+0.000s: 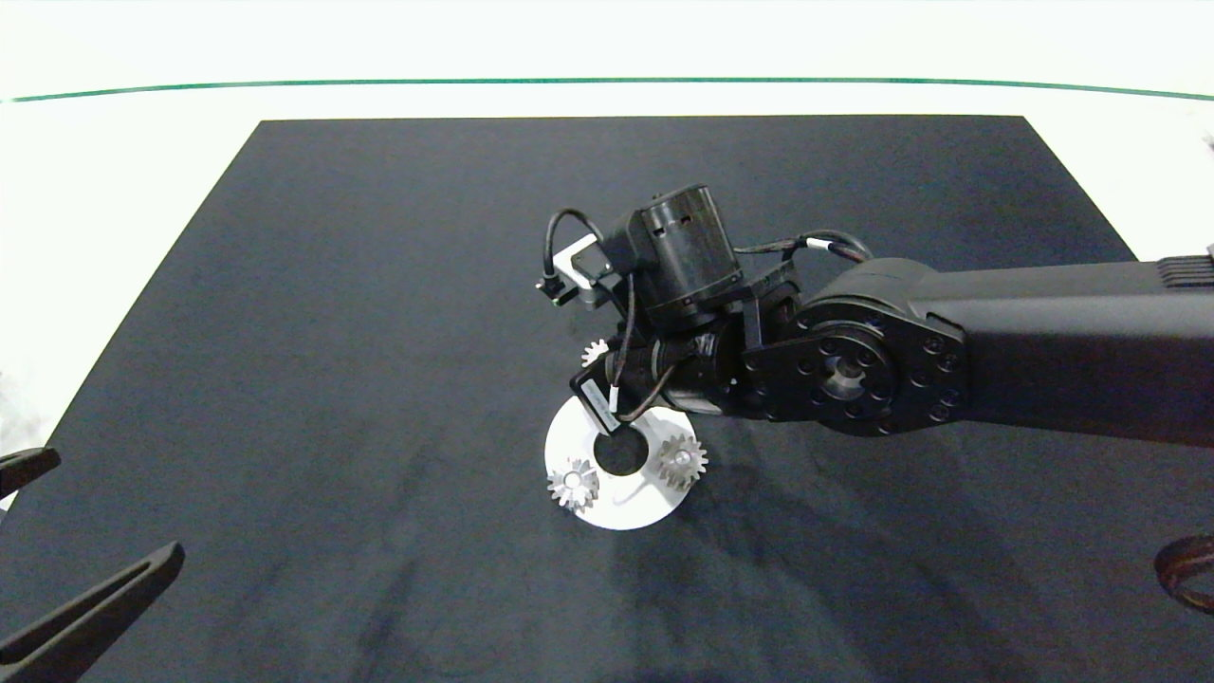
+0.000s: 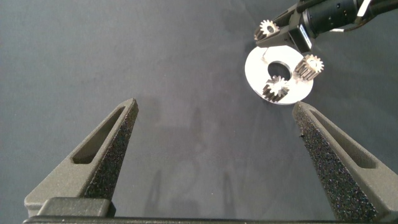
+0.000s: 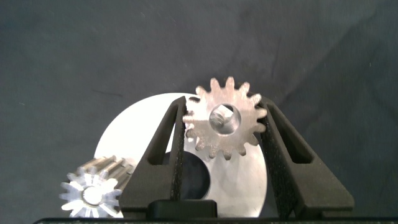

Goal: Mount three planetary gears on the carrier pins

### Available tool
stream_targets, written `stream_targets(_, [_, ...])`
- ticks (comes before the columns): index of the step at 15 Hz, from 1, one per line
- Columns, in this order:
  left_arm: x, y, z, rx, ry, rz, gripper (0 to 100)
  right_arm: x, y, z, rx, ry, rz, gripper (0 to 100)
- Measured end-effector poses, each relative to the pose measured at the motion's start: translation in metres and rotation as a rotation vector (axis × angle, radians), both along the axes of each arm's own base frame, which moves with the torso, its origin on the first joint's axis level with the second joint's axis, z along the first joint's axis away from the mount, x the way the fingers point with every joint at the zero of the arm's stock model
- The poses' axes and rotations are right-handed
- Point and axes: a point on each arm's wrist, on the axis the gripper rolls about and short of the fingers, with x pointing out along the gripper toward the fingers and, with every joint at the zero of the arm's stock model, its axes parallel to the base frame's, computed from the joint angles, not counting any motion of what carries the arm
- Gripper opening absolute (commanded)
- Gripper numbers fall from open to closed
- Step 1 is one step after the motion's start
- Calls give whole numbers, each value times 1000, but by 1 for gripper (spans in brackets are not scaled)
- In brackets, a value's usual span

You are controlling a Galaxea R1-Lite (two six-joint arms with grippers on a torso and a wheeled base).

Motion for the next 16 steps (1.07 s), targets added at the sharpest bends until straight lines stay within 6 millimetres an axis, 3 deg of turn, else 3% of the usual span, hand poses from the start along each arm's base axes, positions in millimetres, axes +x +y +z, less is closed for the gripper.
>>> stream_targets(16, [-4, 3, -1, -2, -1, 1, 100, -14, 3, -1, -27, 28, 27, 25])
